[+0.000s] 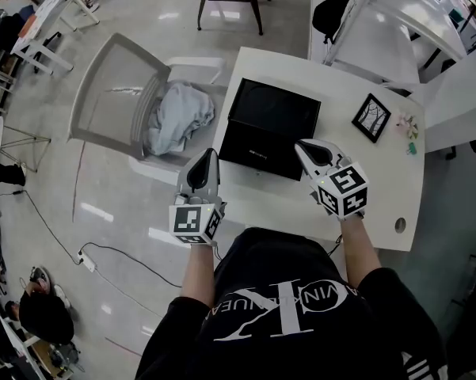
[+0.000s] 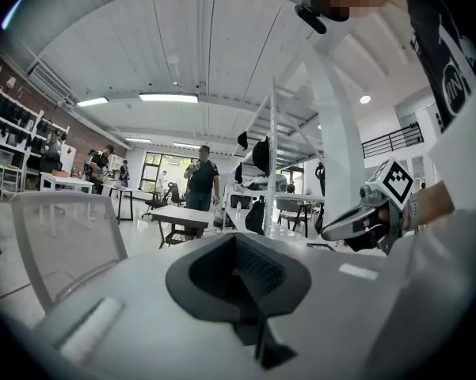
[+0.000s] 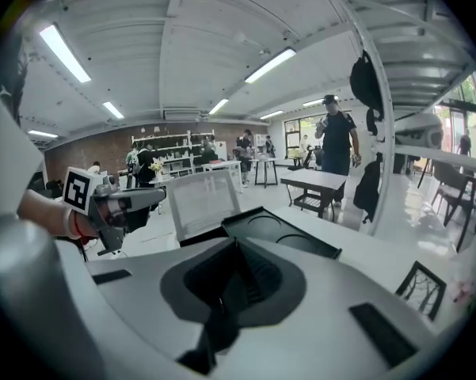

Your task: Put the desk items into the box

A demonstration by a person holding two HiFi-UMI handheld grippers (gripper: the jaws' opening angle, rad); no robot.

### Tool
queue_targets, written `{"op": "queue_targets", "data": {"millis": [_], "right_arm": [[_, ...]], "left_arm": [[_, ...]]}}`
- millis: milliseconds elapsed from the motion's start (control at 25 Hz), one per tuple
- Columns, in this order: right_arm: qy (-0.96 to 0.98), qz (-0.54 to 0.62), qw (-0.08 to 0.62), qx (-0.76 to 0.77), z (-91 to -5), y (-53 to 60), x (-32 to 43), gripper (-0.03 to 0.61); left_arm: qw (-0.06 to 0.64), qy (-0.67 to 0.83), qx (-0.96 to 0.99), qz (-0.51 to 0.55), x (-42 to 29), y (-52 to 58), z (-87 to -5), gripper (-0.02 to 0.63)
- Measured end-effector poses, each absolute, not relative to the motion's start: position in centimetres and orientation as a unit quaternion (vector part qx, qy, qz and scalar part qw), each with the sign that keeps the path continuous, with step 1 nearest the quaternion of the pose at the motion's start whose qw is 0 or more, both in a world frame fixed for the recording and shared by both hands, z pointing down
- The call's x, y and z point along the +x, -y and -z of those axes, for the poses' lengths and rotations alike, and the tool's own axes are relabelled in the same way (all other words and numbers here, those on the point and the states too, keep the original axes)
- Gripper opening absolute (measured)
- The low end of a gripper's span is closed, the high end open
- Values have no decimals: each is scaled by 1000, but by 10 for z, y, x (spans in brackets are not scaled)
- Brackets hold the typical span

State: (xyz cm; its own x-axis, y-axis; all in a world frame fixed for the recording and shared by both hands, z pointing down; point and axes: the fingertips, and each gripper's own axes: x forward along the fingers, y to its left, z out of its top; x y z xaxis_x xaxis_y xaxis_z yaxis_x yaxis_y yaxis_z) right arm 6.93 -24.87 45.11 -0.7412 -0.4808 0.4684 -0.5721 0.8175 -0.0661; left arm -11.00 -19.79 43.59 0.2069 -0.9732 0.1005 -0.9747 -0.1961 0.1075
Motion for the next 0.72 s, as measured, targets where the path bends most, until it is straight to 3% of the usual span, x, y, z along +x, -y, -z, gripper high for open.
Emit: {"op": "queue_targets", "data": {"millis": [720], "right_arm": [[940,-74,138,304,-417,257,89,18]], "left_arm": [[46,627,777,-9,-98,203,-410,9]]}}
